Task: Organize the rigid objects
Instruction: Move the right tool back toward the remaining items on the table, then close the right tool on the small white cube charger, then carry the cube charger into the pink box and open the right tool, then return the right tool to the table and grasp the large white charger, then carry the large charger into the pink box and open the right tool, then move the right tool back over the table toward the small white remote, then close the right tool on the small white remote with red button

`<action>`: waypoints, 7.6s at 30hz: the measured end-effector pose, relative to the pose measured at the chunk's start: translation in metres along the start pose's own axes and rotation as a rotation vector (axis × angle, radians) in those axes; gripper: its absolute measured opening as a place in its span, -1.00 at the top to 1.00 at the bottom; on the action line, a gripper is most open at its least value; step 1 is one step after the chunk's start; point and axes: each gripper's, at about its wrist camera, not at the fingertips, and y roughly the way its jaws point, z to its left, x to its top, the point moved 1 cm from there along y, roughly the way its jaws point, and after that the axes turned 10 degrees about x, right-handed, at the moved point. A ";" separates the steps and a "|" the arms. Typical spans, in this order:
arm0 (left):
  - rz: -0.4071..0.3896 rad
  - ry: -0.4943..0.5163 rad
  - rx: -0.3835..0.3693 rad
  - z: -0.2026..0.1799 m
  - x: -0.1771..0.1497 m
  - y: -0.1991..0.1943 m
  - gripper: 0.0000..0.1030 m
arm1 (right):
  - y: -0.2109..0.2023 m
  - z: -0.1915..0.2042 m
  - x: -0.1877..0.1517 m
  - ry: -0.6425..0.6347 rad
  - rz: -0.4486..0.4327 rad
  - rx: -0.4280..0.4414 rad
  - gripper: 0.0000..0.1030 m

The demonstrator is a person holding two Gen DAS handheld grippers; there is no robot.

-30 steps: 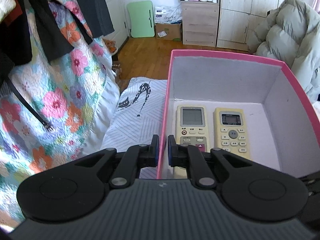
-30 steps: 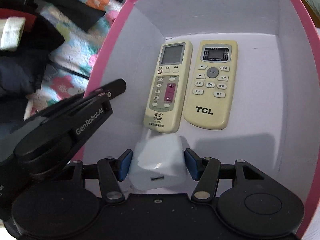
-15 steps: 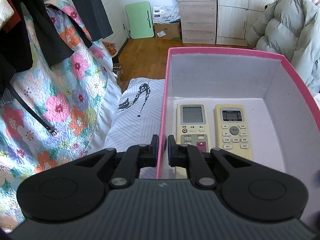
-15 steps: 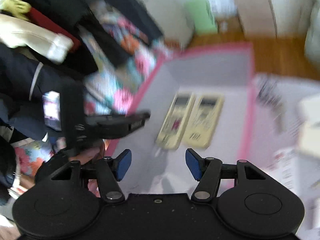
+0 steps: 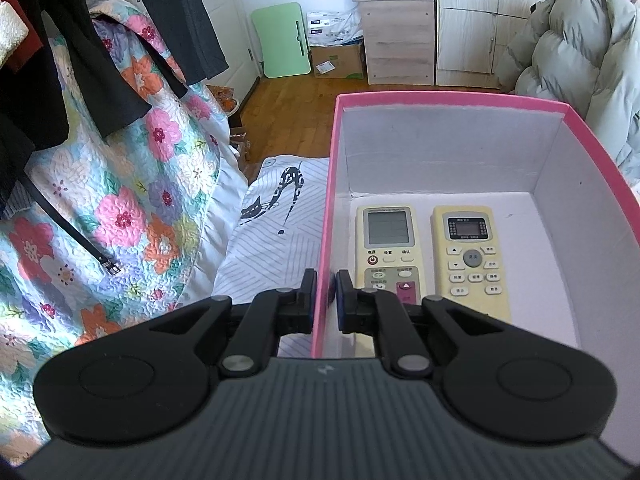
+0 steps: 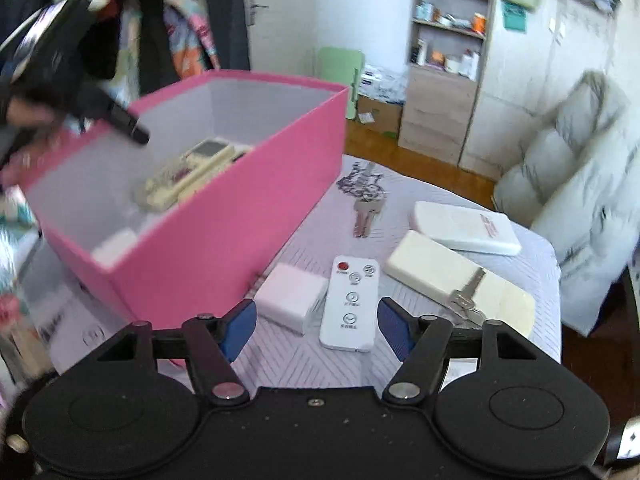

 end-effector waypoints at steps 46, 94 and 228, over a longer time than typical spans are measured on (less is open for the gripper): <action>0.000 0.042 0.014 -0.006 0.001 -0.001 0.78 | 0.004 -0.009 -0.012 0.010 0.074 0.173 0.07; 0.002 -0.012 -0.033 -0.002 -0.001 -0.002 0.78 | -0.034 0.002 0.102 0.133 0.012 0.276 -0.14; 0.009 0.025 -0.004 -0.003 -0.001 0.000 0.78 | 0.031 -0.024 0.008 0.097 0.064 -0.061 0.16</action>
